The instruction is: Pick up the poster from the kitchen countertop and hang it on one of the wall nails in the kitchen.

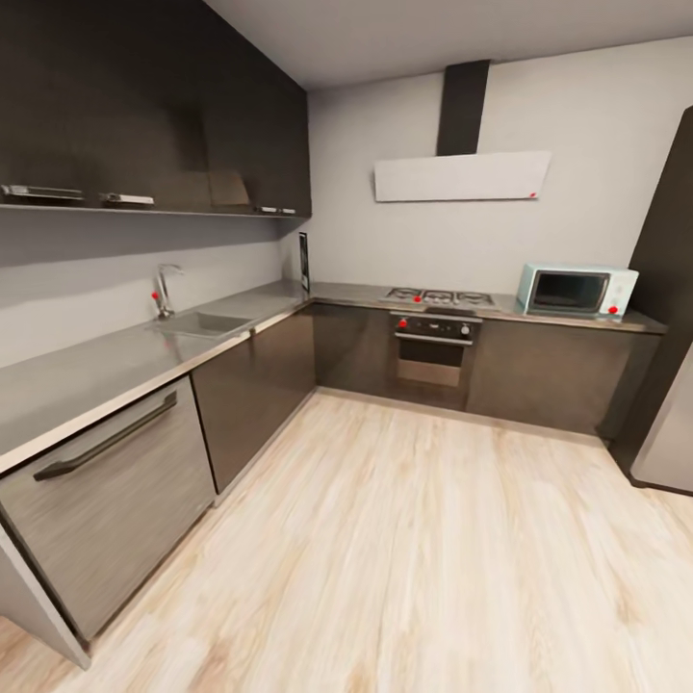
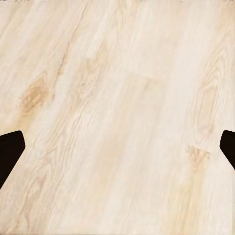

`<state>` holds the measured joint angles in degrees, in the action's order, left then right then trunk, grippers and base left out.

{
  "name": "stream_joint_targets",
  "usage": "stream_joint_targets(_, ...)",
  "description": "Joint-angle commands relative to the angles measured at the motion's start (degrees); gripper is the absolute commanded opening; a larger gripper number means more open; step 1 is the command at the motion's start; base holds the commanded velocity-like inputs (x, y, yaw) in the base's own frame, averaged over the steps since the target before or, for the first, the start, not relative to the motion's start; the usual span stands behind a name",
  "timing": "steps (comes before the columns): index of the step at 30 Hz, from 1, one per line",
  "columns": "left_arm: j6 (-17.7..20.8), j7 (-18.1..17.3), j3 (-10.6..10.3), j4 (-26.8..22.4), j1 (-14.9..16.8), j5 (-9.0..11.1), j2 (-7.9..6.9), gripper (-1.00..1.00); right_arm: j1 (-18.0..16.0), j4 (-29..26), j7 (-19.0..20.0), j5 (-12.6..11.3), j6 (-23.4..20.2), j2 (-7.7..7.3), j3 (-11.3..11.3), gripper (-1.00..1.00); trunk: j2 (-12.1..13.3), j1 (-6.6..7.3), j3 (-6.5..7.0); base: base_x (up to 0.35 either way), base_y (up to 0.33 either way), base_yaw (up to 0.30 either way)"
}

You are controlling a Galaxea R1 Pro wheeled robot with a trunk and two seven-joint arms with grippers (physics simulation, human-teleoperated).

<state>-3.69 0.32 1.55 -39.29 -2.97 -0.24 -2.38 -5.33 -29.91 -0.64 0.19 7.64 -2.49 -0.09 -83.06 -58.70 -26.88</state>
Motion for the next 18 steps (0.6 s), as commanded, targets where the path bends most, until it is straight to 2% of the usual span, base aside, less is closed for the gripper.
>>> stream_joint_targets(1,-0.1,0.0,0.0,-0.1,0.0,0.0,0.01,1.0,0.0,0.1,-0.1,0.0,0.2,0.01,0.0,1.0,0.0,-0.03,-0.05,0.316,-0.169,0.0)
stream_joint_targets(13,0.0,0.1,0.0,-0.1,0.0,0.0,-1.0,1.0,0.0,0.1,-0.1,0.1,0.2,0.03,0.1,1.0,0.0,-0.03,-0.05,0.304,-0.184,0.0)
stream_joint_targets(18,-0.1,0.1,0.1,-0.1,0.0,0.1,-1.13,1.0,0.0,2.0,-0.1,0.1,0.2,0.07,0.2,1.0,0.0,-0.03,-0.05,0.298,-0.165,0.0)
